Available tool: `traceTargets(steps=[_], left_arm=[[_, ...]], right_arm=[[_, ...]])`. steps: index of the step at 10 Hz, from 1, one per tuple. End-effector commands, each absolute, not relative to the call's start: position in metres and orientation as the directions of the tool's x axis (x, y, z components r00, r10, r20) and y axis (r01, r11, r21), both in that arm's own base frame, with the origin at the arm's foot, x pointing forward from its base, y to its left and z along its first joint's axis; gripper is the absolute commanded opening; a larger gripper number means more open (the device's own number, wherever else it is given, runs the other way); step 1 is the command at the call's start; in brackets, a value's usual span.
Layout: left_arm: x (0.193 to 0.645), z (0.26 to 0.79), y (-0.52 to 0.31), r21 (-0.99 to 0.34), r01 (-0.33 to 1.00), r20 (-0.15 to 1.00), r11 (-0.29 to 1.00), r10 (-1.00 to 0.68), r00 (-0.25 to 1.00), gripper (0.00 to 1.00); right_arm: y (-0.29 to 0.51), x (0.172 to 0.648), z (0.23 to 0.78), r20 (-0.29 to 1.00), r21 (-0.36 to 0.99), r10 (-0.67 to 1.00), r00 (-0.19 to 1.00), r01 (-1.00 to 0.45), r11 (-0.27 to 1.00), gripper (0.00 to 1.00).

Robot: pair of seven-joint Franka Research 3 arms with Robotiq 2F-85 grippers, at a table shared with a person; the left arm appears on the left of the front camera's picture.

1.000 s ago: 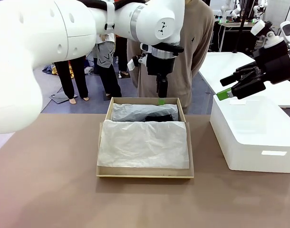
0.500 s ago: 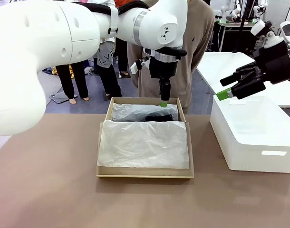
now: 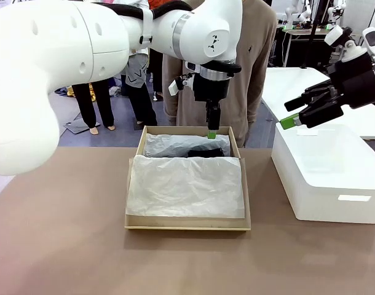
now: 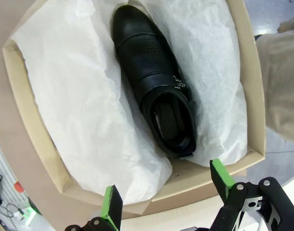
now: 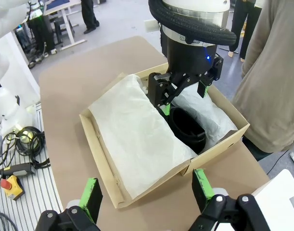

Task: Pack the shoes into the box.
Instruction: Close the Shoes Box.

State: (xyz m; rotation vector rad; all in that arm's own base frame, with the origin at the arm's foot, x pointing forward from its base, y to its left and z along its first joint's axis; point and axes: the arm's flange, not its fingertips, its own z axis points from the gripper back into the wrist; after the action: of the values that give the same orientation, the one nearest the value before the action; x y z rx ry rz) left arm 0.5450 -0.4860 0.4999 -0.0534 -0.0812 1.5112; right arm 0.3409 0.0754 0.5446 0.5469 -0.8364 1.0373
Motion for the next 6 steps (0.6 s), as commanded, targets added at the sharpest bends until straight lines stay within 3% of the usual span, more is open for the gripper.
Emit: traceTargets(steps=[1, 2, 5, 6], left_arm=[[0.545, 0.500, -0.486, -0.086, -0.995, 0.020, 0.059, 0.998, 0.058, 1.00], [0.536, 0.510, -0.475, -0.099, -0.964, 0.024, 0.248, 0.969, 0.247, 1.00], [0.521, 0.535, -0.424, 0.001, -0.833, 0.062, 0.553, 0.832, 0.552, 1.00], [0.519, 0.546, -0.403, -0.011, -0.755, 0.021, 0.656, 0.755, 0.656, 1.00]], right_arm=[[0.077, 0.344, 0.541, 0.829, -0.010, 0.515, 0.219, -0.914, 0.406, 1.00], [0.077, 0.344, 0.541, 0.829, -0.010, 0.515, 0.219, -0.914, 0.406, 1.00], [0.077, 0.344, 0.541, 0.829, -0.010, 0.515, 0.219, -0.914, 0.406, 1.00], [0.077, 0.344, 0.541, 0.829, -0.010, 0.515, 0.219, -0.914, 0.406, 1.00]])
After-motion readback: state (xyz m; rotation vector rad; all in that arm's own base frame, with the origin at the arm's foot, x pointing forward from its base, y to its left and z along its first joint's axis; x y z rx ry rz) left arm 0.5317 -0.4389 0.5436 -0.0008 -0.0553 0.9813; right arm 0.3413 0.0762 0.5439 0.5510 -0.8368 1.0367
